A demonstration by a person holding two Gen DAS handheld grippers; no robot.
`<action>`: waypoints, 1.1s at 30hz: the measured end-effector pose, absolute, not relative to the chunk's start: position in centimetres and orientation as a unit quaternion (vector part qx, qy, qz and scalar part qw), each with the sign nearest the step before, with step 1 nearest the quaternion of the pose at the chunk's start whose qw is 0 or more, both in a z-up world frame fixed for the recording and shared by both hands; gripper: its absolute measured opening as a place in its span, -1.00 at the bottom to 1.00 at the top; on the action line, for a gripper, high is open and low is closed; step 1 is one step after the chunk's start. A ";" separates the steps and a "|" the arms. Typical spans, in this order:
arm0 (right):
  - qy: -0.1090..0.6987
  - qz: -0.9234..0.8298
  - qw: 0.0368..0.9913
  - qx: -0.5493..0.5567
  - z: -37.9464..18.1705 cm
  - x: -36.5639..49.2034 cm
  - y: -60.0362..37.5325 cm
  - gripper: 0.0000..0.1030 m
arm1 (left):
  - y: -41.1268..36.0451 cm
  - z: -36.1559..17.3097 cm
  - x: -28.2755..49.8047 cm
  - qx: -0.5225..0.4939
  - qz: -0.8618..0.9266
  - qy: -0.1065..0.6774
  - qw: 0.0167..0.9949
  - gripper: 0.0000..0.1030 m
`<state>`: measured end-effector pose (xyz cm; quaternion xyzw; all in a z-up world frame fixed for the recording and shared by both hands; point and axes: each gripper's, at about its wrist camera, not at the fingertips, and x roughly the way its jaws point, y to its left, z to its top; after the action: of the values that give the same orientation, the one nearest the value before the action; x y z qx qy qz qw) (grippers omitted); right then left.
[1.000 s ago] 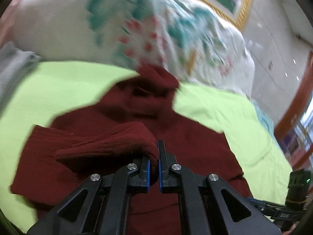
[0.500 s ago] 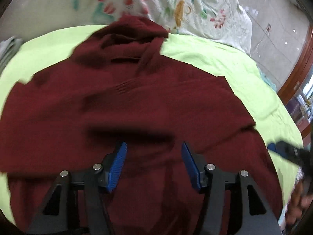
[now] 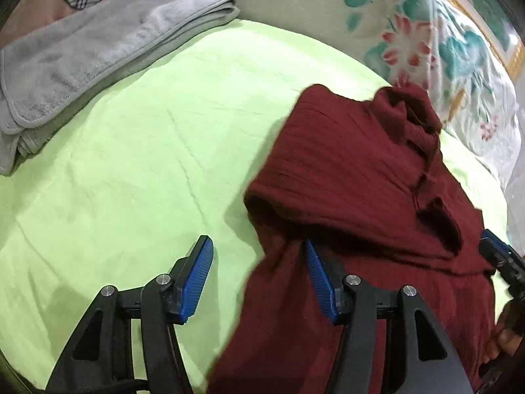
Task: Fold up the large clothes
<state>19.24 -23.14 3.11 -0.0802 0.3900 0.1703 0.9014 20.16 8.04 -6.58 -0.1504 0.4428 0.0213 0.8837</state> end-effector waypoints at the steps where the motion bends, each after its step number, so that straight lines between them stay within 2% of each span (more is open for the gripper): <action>1: 0.390 0.170 0.900 -0.101 2.6 19.7 -22.2 0.26 | 8.1 -6.7 20.4 -0.150 0.020 0.443 0.884 0.13; 4: 0.394 0.154 0.893 -0.154 0.7 21.8 -20.4 0.25 | 7.8 -6.8 21.3 -0.135 0.023 0.445 0.885 0.13; 5: 0.402 0.148 0.889 -0.160 0.1 22.5 -20.3 0.15 | 7.3 -6.8 21.9 -0.131 0.022 0.445 0.886 0.13; 6: 0.411 0.143 0.887 -0.154 -0.4 23.1 -20.5 -0.48 | 7.1 -6.9 22.2 -0.127 0.023 0.446 0.885 0.13; 7: 0.424 0.142 0.885 -0.129 -0.5 23.8 -21.3 -0.81 | 7.1 -7.0 22.7 -0.126 0.026 0.450 0.884 0.13; 8: 0.425 0.139 0.889 -0.096 -0.1 23.9 -22.4 -0.89 | 7.0 -7.0 22.9 -0.126 0.026 0.451 0.883 0.13; 14: 0.367 0.078 0.922 0.096 4.4 20.6 -33.1 -0.90 | 6.6 -7.2 22.6 -0.111 0.031 0.446 0.888 0.13; 20: 0.425 0.030 0.890 0.164 1.1 20.3 -39.2 -0.88 | 6.0 -7.3 22.2 -0.090 0.045 0.448 0.888 0.11; 22: 0.439 0.020 0.879 0.186 0.3 19.9 -40.1 -0.77 | 6.1 -7.3 22.3 -0.096 0.049 0.449 0.887 0.11; 25: 0.420 -0.017 0.888 0.185 1.4 18.0 -40.7 -0.50 | 7.4 -7.4 21.9 -0.128 0.052 0.442 0.886 0.11; 27: 0.394 -0.048 0.900 0.182 2.9 16.8 -40.9 -0.08 | 7.8 -7.4 21.7 -0.142 0.051 0.436 0.887 0.11; 28: 0.376 -0.052 0.908 0.180 3.9 16.3 -40.8 0.00 | 7.9 -7.4 21.6 -0.145 0.049 0.432 0.889 0.11; 30: 0.358 -0.021 0.918 0.171 5.6 16.3 -39.3 0.04 | 7.8 -7.5 21.4 -0.143 0.047 0.428 0.891 0.11; 33: 0.383 0.087 0.908 0.149 6.8 19.0 -34.3 0.09 | 7.4 -7.6 21.2 -0.137 0.048 0.424 0.894 0.11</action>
<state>19.01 -34.26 6.77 0.1491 0.3827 0.0868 0.9076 21.19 7.43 -7.55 -0.1368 0.4237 0.0477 0.8941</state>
